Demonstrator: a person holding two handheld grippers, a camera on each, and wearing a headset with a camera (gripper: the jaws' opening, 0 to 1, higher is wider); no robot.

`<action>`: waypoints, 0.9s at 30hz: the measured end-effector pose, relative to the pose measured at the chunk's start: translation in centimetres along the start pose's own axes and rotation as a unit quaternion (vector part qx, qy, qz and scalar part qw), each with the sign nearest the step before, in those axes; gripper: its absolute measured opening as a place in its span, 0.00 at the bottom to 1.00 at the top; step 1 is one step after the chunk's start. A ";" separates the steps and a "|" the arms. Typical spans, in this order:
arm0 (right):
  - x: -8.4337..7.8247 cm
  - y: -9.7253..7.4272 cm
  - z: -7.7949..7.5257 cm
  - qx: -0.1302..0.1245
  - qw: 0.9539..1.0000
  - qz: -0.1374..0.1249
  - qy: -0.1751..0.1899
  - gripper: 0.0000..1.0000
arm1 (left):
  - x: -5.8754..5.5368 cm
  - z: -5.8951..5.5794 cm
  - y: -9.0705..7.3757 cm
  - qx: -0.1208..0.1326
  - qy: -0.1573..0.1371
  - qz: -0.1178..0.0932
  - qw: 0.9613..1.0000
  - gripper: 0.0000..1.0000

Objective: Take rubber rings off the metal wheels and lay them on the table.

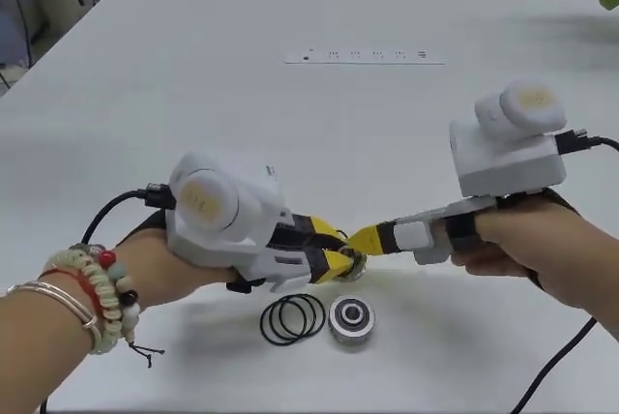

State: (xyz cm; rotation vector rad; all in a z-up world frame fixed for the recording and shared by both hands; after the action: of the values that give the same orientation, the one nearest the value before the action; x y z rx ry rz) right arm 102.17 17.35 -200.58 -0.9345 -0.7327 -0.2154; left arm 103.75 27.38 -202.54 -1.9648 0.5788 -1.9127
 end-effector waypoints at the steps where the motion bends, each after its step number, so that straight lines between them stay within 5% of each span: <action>1: -0.2 0.0 0.0 -0.002 1.000 0.005 -0.003 0.00 | 0.0 0.0 0.0 0.000 0.000 -0.001 1.000 0.08; 11: -0.8 0.0 -0.9 -0.025 0.999 0.021 -0.012 0.00 | 0.1 0.1 0.0 0.000 -0.034 -0.006 0.999 0.09; 16: -0.5 -0.4 -1.1 -0.027 0.999 0.016 -0.006 0.00 | 0.6 -0.5 -0.3 -0.025 -0.028 0.018 0.999 0.20; 27: -0.1 -0.7 -0.9 -0.030 0.999 0.007 -0.013 0.00 | 3.3 -1.2 -2.7 -0.033 -0.008 0.000 0.999 0.42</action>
State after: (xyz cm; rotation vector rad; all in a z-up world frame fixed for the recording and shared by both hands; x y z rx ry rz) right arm 102.18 16.18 -200.50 -1.0013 -0.7476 -0.2143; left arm 102.71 28.10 -198.26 -2.0192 0.6454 -1.8996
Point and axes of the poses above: the centre of the closed fingertips' face, and the gripper's own axes: y roughly forward along the fingers, z roughly to its left, x roughly out of its top, the point moved 7 cm from there along -y, roughly backward along the fingers, and after that the axes turned 11 degrees about -x, right-handed, at the moved point
